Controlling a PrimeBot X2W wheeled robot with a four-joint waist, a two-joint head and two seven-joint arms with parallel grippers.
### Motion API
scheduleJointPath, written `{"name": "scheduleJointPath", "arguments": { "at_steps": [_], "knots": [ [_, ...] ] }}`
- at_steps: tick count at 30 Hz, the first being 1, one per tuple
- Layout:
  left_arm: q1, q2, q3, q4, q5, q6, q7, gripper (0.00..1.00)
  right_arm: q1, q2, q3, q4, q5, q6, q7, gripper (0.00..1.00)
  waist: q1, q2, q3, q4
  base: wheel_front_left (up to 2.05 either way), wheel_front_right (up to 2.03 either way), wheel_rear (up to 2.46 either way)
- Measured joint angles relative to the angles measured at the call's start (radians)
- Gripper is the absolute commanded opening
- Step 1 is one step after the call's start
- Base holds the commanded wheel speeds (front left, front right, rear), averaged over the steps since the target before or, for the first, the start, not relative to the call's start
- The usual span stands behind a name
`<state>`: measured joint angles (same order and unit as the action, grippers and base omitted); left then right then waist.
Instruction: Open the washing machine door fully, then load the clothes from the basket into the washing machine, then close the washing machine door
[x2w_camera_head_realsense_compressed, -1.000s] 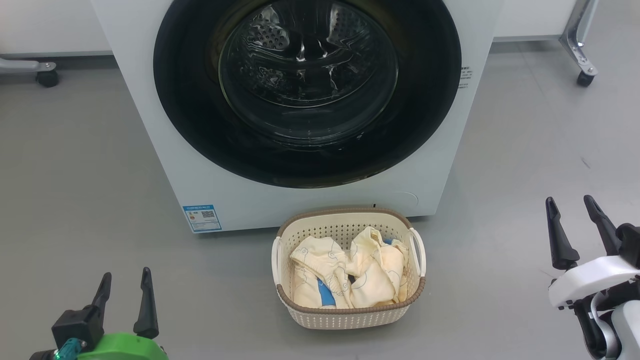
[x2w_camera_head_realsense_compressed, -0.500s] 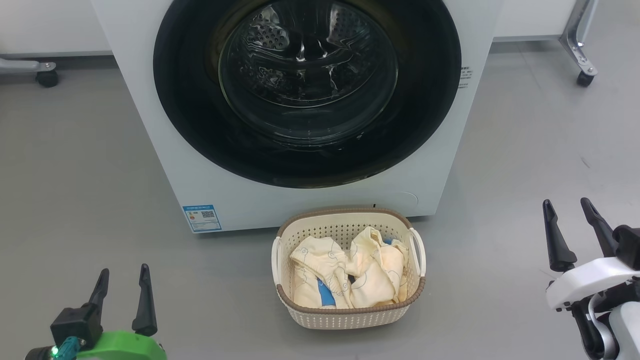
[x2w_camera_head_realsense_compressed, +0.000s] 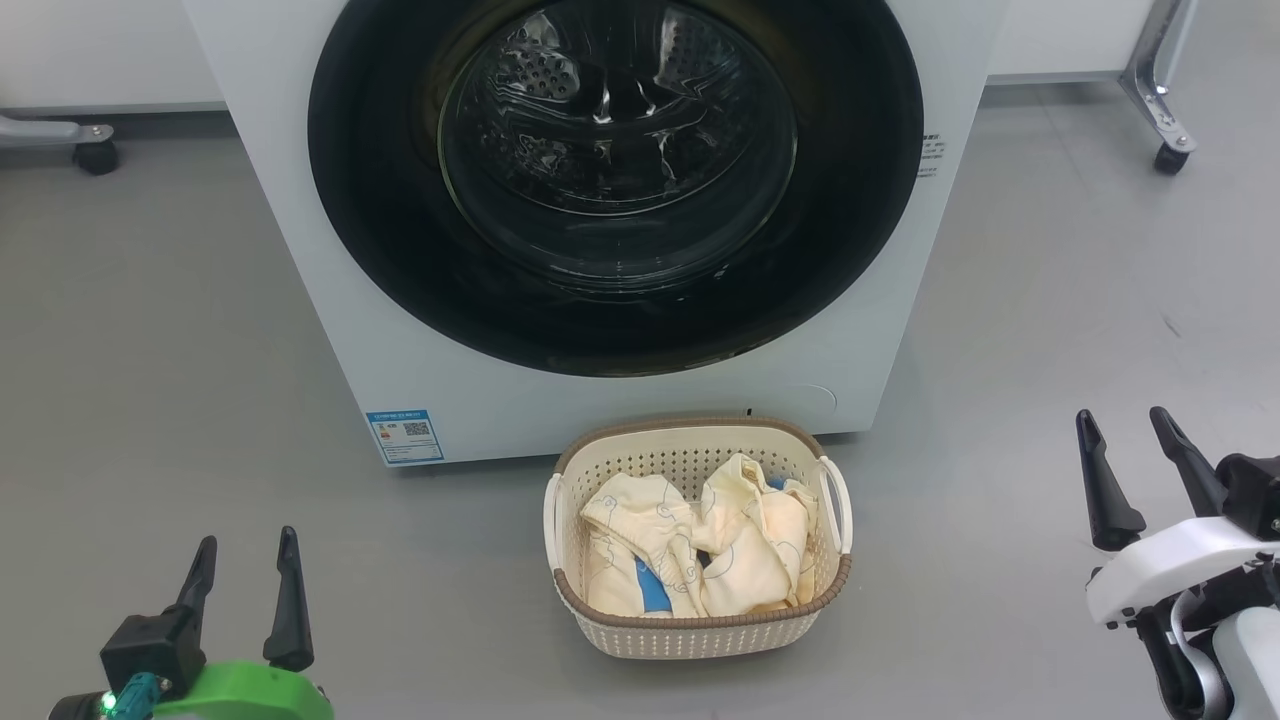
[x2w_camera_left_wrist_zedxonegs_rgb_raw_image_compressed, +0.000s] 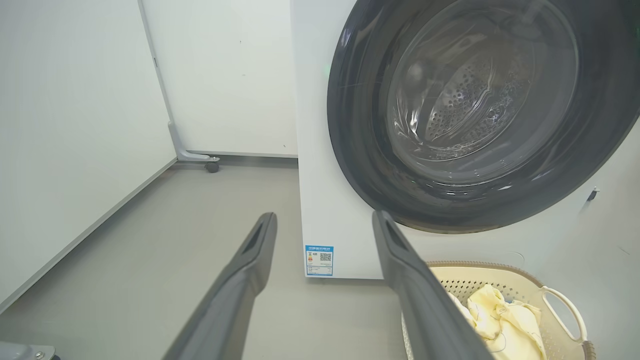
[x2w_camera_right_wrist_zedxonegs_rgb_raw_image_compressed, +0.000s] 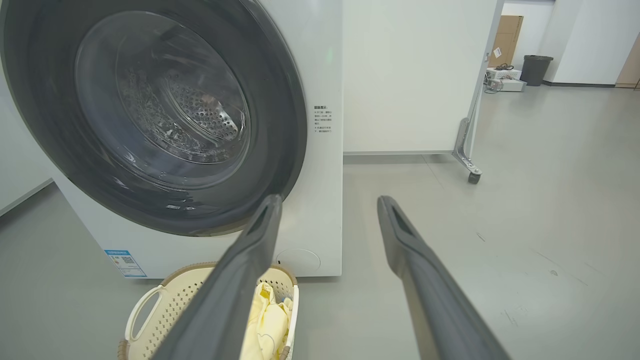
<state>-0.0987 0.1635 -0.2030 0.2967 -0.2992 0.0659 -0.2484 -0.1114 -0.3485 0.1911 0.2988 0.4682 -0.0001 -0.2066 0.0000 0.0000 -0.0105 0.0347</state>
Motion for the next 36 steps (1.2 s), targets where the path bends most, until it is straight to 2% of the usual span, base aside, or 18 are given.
{"name": "scheduleJointPath", "arguments": {
  "at_steps": [20,36],
  "knots": [
    [0.0,-0.005,0.011,0.0,0.021,0.0,0.0,1.0,0.0,0.005,-0.002,0.026,0.037,0.0,0.063,1.0,0.0,0.0,0.0,0.001,0.0,0.0,0.0],
    [0.0,-0.008,0.023,-0.002,0.044,0.0,0.0,1.0,0.0,0.005,-0.001,0.021,0.037,-0.001,0.071,1.0,0.0,0.0,0.001,0.004,0.07,0.07,-0.13]
  ]
}}
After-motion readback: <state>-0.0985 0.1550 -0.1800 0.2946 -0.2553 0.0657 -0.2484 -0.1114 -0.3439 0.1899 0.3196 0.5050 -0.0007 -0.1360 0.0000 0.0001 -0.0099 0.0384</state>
